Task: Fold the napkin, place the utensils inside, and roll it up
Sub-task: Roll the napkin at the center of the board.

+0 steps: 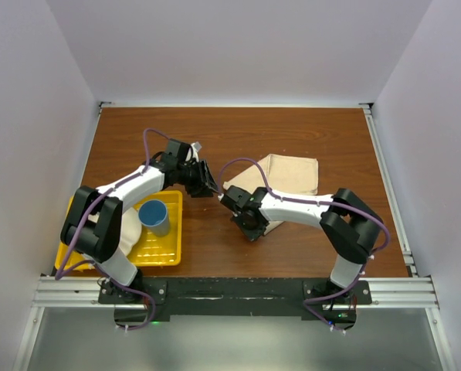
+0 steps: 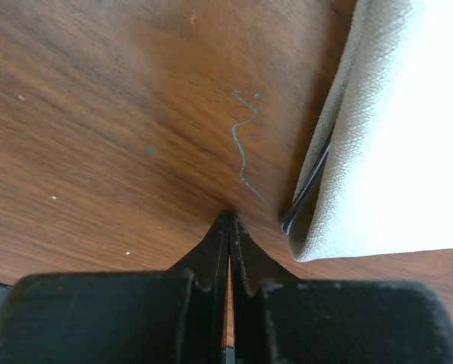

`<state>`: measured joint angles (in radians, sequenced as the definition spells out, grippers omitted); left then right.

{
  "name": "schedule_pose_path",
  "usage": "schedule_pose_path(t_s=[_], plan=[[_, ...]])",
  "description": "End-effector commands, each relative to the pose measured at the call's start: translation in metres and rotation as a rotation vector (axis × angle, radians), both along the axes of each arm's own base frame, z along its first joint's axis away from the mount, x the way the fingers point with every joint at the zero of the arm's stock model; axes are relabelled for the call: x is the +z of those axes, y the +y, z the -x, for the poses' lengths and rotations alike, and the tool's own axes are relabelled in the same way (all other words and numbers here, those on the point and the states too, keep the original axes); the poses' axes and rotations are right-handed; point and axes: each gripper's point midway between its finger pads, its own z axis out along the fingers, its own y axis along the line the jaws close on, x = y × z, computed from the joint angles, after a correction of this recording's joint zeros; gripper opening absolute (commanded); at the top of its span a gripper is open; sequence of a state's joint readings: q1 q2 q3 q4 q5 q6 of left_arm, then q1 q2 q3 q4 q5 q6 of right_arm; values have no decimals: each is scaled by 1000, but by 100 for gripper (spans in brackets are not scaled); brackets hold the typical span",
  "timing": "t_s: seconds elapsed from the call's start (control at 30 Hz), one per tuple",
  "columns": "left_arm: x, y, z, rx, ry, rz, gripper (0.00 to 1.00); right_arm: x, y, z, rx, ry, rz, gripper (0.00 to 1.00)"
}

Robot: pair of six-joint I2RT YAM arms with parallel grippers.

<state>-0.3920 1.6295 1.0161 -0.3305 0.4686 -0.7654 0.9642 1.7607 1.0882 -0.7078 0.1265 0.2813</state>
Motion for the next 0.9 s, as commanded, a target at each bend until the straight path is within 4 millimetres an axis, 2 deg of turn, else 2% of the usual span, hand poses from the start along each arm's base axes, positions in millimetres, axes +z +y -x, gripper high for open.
schedule_pose_path(t_s=[0.0,0.17,0.3,0.43,0.7,0.77,0.87], plan=[[17,0,-5,-14,-53,22,43,-3,-9,-13,-35,-79,64,0],[17,0,-5,-17,-52,20,43,-3,-29,-20,-68,-125,182,0],[16,1,-4,-15,-51,15,43,4,-30,-34,-86,-192,208,0],[14,2,-2,-15,-46,15,43,17,-17,-41,-80,-225,174,0],[16,1,-2,-12,-49,21,43,31,21,-20,-6,-142,21,0],[15,2,-2,-13,-51,17,43,51,33,-23,-7,-162,-57,0],[15,2,-3,-10,-49,14,43,79,43,-32,-19,-205,-116,21]])
